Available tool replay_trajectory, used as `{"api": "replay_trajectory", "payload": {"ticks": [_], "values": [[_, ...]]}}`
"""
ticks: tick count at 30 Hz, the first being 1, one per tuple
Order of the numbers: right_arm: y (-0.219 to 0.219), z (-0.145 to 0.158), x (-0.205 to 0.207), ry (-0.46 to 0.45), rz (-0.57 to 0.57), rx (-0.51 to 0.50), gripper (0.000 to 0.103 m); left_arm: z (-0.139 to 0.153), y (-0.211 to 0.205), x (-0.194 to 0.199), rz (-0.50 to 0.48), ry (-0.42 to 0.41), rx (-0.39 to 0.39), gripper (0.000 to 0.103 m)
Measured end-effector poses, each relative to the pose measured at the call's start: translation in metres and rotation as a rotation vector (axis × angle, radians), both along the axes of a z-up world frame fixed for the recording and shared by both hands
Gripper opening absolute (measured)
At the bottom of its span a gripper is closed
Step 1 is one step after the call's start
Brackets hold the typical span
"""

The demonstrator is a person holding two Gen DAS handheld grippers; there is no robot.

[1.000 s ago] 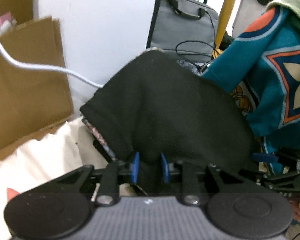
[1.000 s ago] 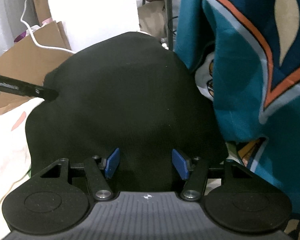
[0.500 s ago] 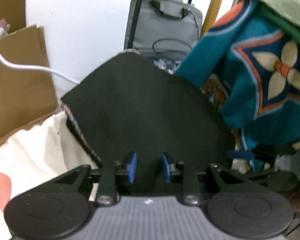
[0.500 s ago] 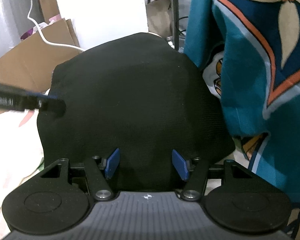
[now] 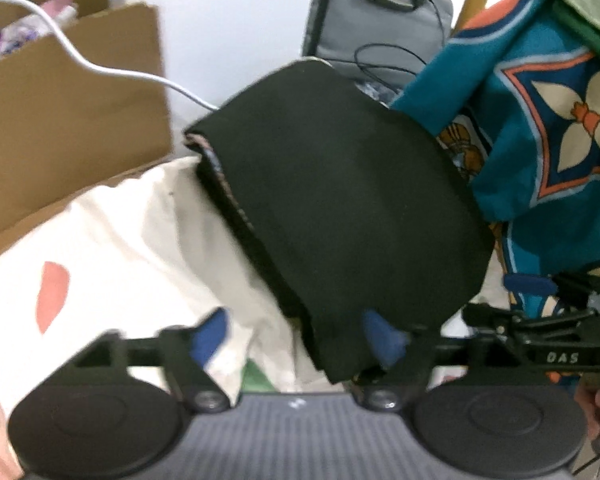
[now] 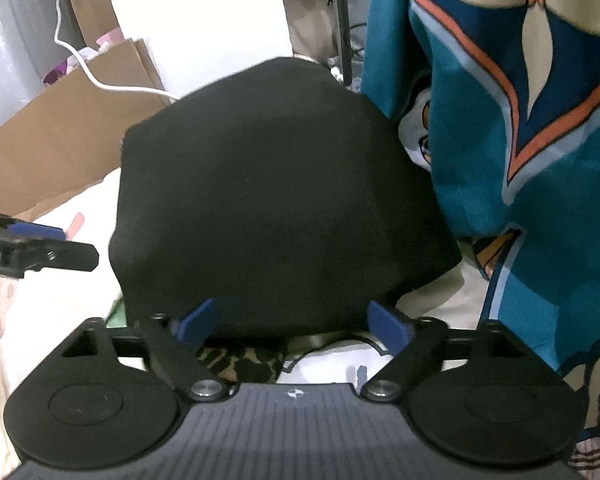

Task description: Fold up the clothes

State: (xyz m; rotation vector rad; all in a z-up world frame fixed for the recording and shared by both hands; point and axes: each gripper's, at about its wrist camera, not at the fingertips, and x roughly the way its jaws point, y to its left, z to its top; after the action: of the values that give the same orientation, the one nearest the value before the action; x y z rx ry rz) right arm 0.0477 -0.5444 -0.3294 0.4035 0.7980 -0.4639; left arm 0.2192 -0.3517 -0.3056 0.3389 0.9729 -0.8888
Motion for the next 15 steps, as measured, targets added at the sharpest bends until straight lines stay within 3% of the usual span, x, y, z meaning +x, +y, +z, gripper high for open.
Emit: {"api": "replay_trajectory", "payload": {"ticks": [6,10,15], "values": [[0.007,0.026,0.004,0.041,-0.008,0.042,0.102,0.026,0.000,-0.004,-0.001,-0.008,0.109,0.098],[0.016,0.063,0.011,0.098,0.004,0.045,0.102,0.057,0.010,-0.004,0.028,0.046,0.113,0.102],[0.020,0.126,0.016,0.136,-0.011,0.057,0.103,0.094,0.024,-0.001,0.186,0.076,0.133,0.102]]}}
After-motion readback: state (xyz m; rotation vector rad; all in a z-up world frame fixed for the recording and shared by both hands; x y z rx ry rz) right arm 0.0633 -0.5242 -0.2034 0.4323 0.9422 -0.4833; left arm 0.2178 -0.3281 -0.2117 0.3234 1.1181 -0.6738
